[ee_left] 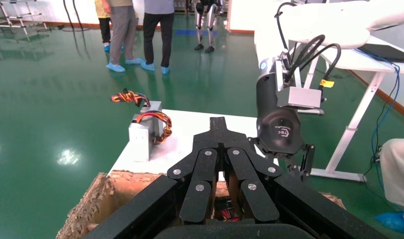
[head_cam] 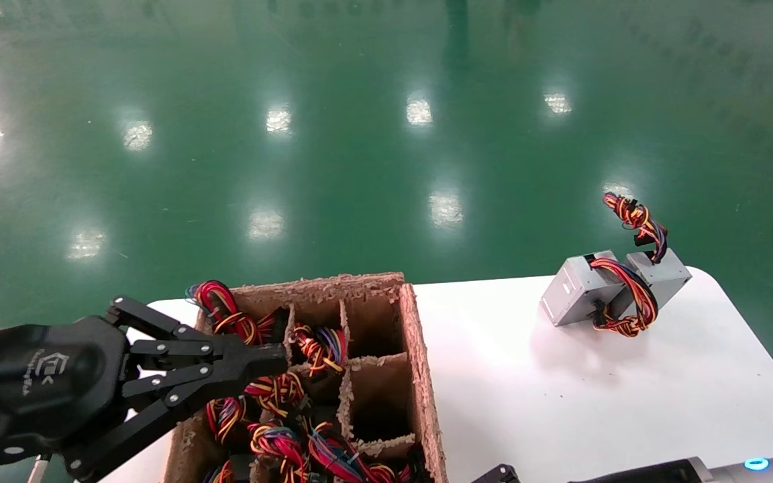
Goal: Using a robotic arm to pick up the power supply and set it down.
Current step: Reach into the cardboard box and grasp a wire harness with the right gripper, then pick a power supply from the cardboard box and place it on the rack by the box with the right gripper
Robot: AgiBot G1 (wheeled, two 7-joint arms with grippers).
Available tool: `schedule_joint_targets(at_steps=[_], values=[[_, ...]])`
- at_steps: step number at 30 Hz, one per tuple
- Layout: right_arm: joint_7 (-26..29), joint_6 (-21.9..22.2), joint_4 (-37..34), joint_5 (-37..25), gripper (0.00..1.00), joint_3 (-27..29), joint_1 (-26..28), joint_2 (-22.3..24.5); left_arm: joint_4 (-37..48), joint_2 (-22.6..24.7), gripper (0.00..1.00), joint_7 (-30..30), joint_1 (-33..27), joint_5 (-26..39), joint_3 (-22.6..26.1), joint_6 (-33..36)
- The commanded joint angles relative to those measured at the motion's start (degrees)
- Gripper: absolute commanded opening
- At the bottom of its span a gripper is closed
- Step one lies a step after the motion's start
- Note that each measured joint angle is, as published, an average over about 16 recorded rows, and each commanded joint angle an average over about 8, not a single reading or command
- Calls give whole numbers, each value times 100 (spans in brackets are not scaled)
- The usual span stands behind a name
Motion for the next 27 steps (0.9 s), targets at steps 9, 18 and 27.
schedule_joint_targets(at_steps=[9, 18, 27], values=[[763, -105, -183, 705, 0, -9, -136, 67, 0, 0, 0, 0, 0, 0, 0, 0], [1191, -340, -613, 1356, 0, 43, -79, 83, 0, 0, 0, 0, 0, 0, 0, 0], [1613, -526, -902, 2371, 0, -45, -42, 127, 0, 0, 0, 0, 0, 0, 0, 0]])
